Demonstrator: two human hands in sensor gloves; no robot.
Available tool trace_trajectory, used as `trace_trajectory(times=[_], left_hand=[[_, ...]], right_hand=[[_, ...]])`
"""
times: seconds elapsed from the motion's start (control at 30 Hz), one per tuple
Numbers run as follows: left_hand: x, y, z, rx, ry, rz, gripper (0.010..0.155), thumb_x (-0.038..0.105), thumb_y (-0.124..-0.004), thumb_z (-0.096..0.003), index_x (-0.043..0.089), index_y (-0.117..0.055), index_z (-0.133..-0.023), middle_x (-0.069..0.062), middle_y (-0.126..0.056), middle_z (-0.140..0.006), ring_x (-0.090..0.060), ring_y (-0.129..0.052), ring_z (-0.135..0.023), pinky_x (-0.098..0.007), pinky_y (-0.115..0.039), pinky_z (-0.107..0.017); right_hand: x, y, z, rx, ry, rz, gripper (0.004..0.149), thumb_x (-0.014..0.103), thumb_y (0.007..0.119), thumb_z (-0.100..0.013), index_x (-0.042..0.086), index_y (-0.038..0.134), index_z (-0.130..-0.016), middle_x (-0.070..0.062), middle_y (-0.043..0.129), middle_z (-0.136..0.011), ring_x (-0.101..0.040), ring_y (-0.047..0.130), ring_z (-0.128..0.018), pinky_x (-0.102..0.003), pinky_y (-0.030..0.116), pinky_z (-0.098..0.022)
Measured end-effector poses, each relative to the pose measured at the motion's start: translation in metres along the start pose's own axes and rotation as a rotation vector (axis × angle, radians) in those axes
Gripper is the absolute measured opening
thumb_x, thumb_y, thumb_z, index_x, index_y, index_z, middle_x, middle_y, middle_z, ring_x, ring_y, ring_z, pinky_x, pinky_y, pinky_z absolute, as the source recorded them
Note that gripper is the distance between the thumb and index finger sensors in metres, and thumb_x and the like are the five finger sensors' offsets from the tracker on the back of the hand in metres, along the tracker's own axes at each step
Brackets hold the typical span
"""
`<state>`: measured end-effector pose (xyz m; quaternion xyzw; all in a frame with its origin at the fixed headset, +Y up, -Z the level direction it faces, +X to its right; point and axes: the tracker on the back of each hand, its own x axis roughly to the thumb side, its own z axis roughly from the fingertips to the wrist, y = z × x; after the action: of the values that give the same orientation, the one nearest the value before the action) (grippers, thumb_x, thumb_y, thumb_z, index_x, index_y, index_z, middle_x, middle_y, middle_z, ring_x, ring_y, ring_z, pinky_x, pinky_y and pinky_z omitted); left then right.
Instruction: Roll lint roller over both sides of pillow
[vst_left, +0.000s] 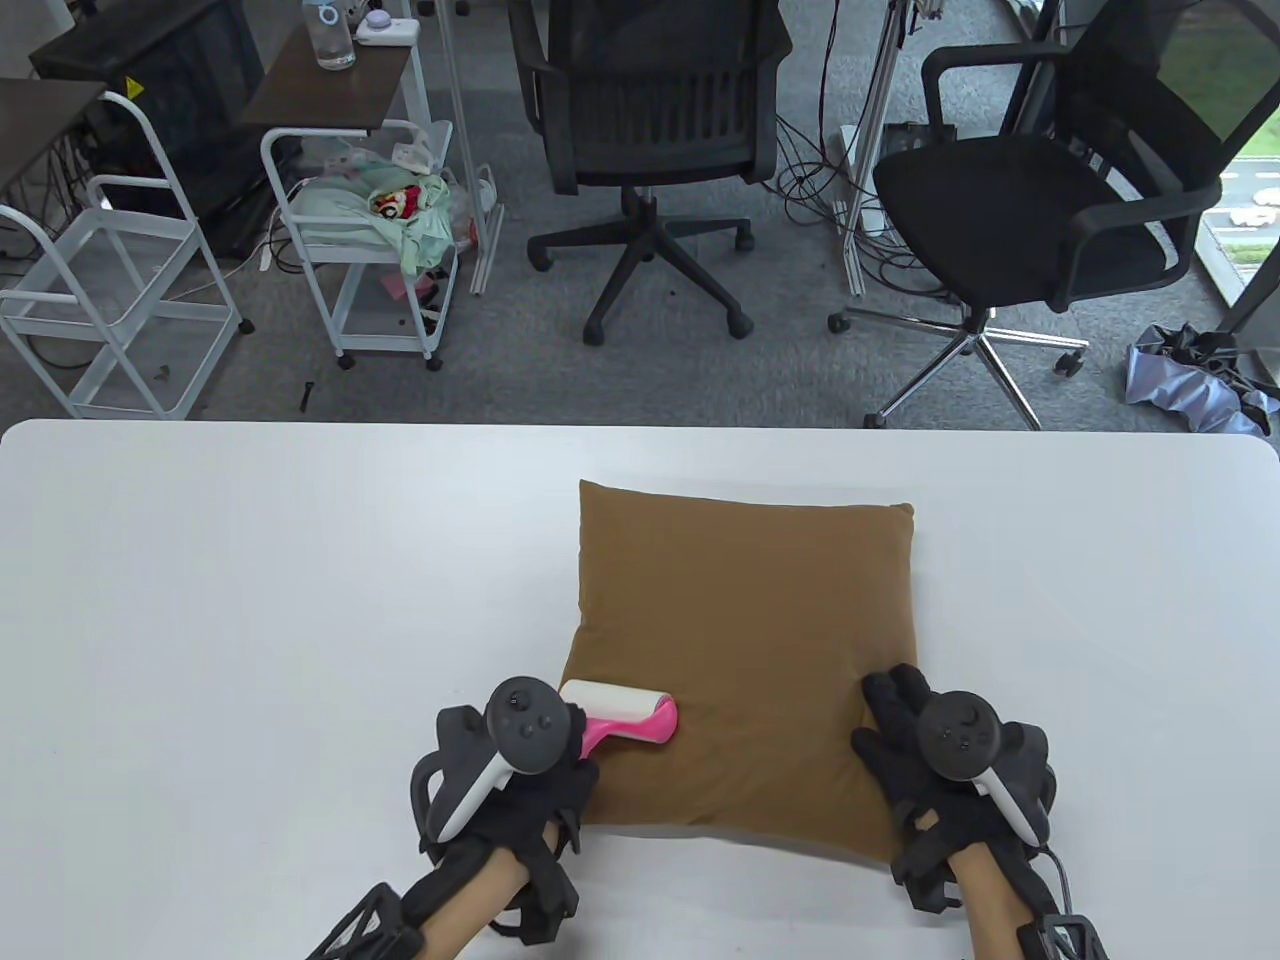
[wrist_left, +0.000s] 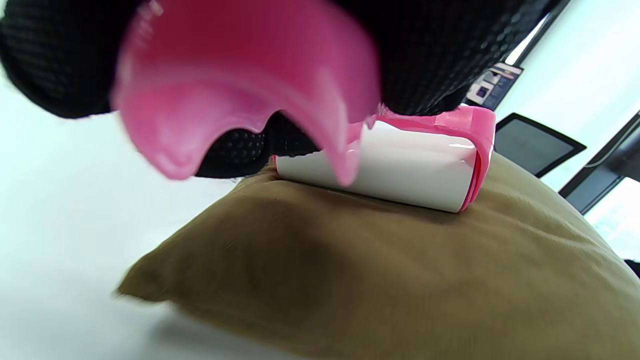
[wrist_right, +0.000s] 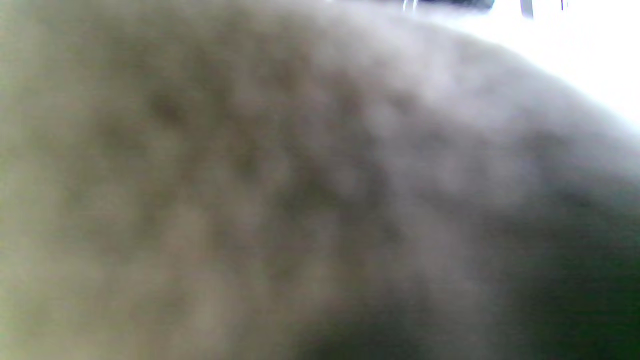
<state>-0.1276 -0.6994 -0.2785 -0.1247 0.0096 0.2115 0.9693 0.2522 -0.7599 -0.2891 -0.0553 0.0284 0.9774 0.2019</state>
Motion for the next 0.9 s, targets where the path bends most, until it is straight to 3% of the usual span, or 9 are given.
trace_trajectory(times=[0.33, 0.5, 0.77, 0.9], left_hand=[[0.036, 0.014, -0.096, 0.029, 0.083, 0.015, 0.065, 0.040, -0.078, -0.0388, 0.023, -0.061, -0.099, -0.014, -0.097, -0.076, -0.030, -0.104, -0.039, -0.056, -0.084, -0.041], [0.047, 0.020, -0.127, 0.063, 0.108, 0.025, 0.065, 0.040, -0.079, -0.0387, 0.024, -0.061, -0.099, -0.014, -0.097, -0.077, -0.030, -0.104, -0.040, -0.056, -0.084, -0.042], [0.048, 0.014, -0.139, 0.105, 0.107, 0.004, 0.065, 0.040, -0.079, -0.0383, 0.026, -0.060, -0.099, -0.013, -0.096, -0.078, -0.031, -0.104, -0.041, -0.056, -0.084, -0.043], [0.058, 0.033, -0.128, 0.218, 0.072, 0.002, 0.066, 0.039, -0.080, -0.0375, 0.023, -0.064, -0.099, -0.013, -0.097, -0.077, -0.029, -0.106, -0.038, -0.055, -0.086, -0.041]], right_hand=[[-0.001, -0.001, -0.002, 0.013, 0.001, -0.022, 0.059, 0.056, 0.074, -0.039, 0.045, 0.059, -0.095, 0.009, 0.054, -0.118, -0.029, 0.065, -0.106, -0.054, 0.064, -0.073], [-0.001, -0.001, -0.003, 0.020, 0.001, -0.023, 0.059, 0.056, 0.074, -0.039, 0.045, 0.058, -0.095, 0.009, 0.054, -0.118, -0.029, 0.065, -0.106, -0.054, 0.064, -0.073], [-0.002, -0.001, -0.004, 0.026, 0.003, -0.034, 0.059, 0.057, 0.074, -0.040, 0.045, 0.058, -0.095, 0.009, 0.054, -0.119, -0.029, 0.064, -0.106, -0.054, 0.064, -0.073], [-0.003, -0.001, -0.004, 0.029, 0.003, -0.024, 0.060, 0.057, 0.074, -0.039, 0.045, 0.058, -0.096, 0.009, 0.053, -0.119, -0.029, 0.064, -0.106, -0.054, 0.064, -0.073]])
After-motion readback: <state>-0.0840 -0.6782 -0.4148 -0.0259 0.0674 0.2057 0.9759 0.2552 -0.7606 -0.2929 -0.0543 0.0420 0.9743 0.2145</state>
